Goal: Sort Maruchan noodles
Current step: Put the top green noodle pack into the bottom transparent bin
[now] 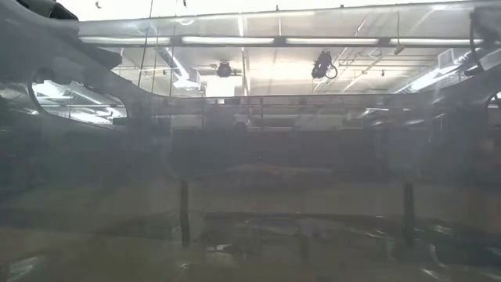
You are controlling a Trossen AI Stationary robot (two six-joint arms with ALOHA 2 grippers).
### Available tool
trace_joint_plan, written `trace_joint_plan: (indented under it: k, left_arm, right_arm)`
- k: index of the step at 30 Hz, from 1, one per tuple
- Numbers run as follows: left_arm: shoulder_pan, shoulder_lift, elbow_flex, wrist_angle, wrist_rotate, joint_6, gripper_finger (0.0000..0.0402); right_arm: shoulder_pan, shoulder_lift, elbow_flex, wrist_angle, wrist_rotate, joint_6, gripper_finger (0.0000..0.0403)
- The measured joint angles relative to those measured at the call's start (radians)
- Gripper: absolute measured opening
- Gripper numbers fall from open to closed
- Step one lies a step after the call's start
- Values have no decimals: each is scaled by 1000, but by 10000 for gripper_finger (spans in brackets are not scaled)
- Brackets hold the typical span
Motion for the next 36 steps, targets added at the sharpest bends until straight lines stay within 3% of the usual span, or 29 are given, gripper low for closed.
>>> trace_joint_plan:
  k: [8,14,29,36]
  left_arm:
    - [0,0,0,0,0,0,25]
    - [0,0,0,0,0,0,25]
    - [0,0,0,0,0,0,25]
    - [0,0,0,0,0,0,25]
  right_arm:
    - [23,53,0,-161,-51,130,4]
    - [33,37,0,-26,-95,137,3]
    - [-51,36,0,-1,8,29,4]
    - [-60,92,1,-151,10,65,9]
